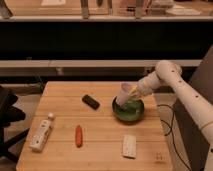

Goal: Place the ceramic cup in the ceramic bowl

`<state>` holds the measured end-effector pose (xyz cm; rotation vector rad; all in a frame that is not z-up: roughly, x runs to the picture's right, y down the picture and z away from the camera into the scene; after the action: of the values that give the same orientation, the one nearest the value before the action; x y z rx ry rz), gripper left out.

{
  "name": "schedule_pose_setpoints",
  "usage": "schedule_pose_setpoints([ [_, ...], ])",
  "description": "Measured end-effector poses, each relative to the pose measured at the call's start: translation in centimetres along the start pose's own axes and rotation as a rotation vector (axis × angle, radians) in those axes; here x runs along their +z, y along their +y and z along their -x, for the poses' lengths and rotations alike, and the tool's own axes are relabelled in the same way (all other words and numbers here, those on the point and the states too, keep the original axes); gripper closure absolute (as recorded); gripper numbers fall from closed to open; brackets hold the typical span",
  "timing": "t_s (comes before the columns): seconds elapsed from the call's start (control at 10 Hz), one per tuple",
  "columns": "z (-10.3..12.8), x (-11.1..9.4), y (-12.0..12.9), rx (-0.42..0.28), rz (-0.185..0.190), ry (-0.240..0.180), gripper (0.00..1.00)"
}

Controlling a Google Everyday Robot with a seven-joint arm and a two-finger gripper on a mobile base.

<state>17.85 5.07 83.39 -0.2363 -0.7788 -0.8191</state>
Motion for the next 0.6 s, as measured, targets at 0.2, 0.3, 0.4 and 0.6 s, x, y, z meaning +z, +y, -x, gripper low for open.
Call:
schedule_pose_setpoints([
  [0.2, -0.05, -0.01, 0.14, 0.001, 0.000, -0.001, 1.00],
  [0.3, -0.07, -0.01, 0.19, 0.002, 0.000, -0.001, 1.00],
  [0.4, -0.10, -0.05, 0.22, 0.003, -0.001, -0.001, 1.00],
  [0.6, -0.14, -0.10, 0.27, 0.003, -0.002, -0.001, 1.00],
])
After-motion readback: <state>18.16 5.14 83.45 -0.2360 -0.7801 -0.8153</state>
